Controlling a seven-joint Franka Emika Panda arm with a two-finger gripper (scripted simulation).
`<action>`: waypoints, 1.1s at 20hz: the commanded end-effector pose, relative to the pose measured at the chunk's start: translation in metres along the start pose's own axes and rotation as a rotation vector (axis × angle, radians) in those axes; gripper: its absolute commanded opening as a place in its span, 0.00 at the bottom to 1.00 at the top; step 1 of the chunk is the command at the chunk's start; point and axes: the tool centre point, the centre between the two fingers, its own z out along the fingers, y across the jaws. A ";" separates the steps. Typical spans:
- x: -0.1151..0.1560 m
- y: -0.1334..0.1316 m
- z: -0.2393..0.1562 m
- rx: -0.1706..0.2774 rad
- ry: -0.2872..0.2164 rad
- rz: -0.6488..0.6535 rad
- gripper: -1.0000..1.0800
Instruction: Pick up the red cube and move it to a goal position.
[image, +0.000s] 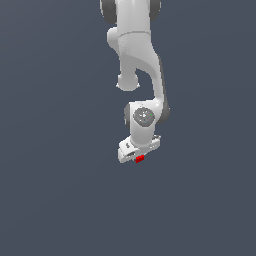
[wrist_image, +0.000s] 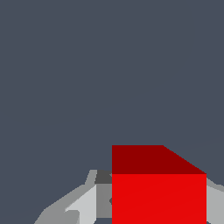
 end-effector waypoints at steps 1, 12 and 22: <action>0.000 0.000 -0.001 0.000 0.000 0.000 0.00; -0.011 -0.003 -0.032 0.000 0.000 0.000 0.00; -0.036 -0.010 -0.111 -0.001 0.000 0.000 0.00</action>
